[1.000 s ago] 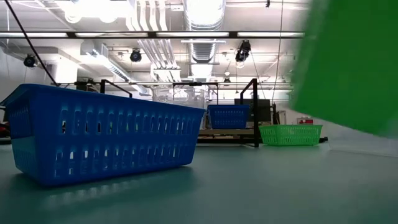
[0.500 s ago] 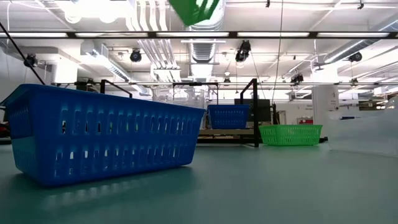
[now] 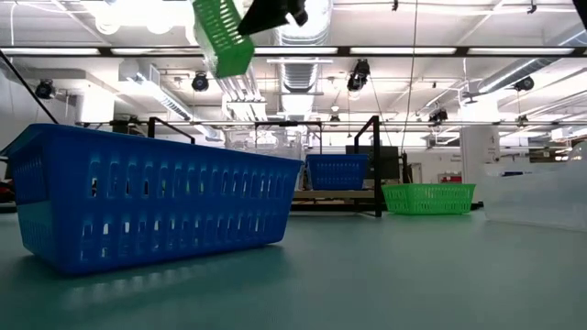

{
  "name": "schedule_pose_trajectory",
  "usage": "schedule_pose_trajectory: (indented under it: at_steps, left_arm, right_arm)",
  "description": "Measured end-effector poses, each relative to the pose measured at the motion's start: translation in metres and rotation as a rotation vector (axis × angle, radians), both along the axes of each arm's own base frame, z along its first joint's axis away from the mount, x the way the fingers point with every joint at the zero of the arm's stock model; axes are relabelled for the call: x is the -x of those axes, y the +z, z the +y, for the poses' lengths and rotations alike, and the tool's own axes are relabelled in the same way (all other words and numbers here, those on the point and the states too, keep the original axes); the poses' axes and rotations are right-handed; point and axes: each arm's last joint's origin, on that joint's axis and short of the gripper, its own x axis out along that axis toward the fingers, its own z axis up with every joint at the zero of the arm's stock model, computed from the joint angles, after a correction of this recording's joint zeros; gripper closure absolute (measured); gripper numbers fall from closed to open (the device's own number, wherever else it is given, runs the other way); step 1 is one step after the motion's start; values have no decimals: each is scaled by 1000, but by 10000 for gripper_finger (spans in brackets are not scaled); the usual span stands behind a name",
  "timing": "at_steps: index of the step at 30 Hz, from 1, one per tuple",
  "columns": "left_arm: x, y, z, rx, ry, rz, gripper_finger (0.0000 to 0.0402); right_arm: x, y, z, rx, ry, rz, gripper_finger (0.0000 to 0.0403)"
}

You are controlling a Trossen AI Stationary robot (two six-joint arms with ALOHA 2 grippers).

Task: Stack baskets on shelf by color
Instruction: Stack the bottom green bin on the green bin on the shelf

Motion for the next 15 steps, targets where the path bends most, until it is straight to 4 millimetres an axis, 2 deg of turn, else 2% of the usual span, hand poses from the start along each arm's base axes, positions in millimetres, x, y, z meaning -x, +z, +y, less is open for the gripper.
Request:
schedule_pose_trajectory:
  at_steps: [4,7,15]
  left_arm:
    - [0,0,0,-24,5,7,402]
    - [0,0,0,-27,6,7,402]
    - [-2,0,-1,-54,12,15,402]
  right_arm:
    - [-9,-9,-30,-60,-37,-71,391]
    - [-16,-25,-45,-64,-60,-39,391]
    - [-43,-52,-58,-41,-66,9,391]
